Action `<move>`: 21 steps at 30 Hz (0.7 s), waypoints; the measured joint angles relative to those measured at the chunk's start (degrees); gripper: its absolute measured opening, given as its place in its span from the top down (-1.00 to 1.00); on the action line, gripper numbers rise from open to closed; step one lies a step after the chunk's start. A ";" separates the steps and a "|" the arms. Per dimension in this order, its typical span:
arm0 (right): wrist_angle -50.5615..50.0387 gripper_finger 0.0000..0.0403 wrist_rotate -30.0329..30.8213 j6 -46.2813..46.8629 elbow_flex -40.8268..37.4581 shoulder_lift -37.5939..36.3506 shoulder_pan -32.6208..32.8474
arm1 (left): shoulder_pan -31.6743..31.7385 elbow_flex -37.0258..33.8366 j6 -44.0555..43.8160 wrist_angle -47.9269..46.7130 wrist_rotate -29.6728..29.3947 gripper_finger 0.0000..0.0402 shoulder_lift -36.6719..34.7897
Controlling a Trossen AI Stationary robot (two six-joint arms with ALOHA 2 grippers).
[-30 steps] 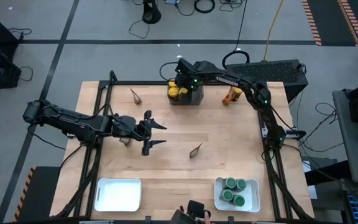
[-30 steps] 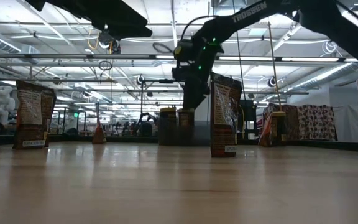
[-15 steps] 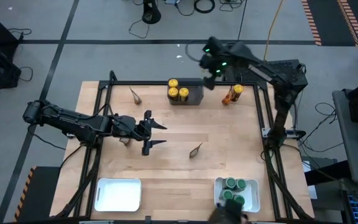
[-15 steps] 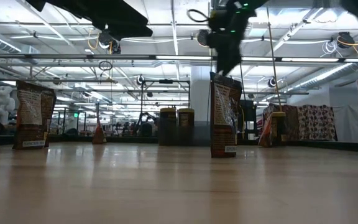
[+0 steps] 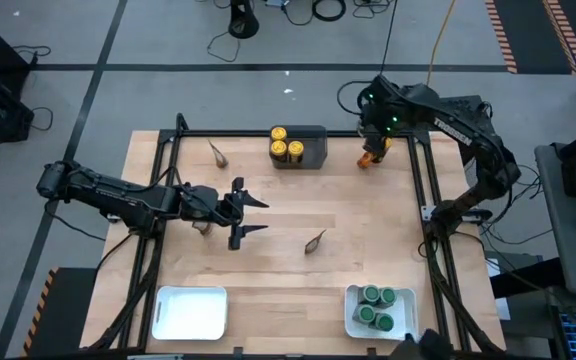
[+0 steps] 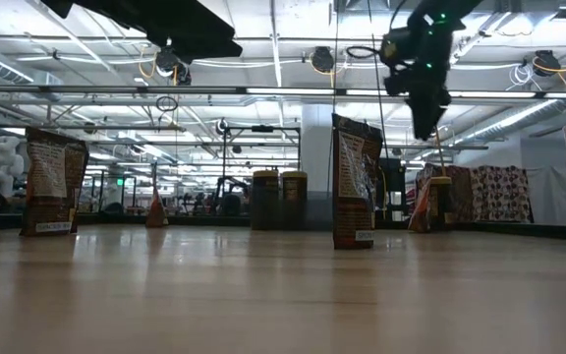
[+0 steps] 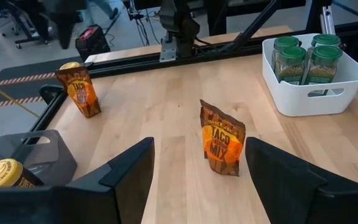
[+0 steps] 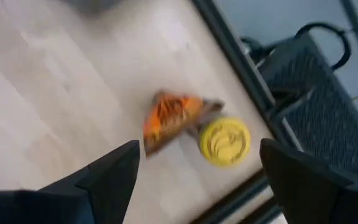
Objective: Sort spices by type
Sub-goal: Put the yellow seasoning bottle into the gray bin
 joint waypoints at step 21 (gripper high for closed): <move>4.20 -0.56 0.42 -19.23 -8.77 0.02 -5.64 | 5.65 0.00 -1.11 15.64 -15.84 -0.27 10.50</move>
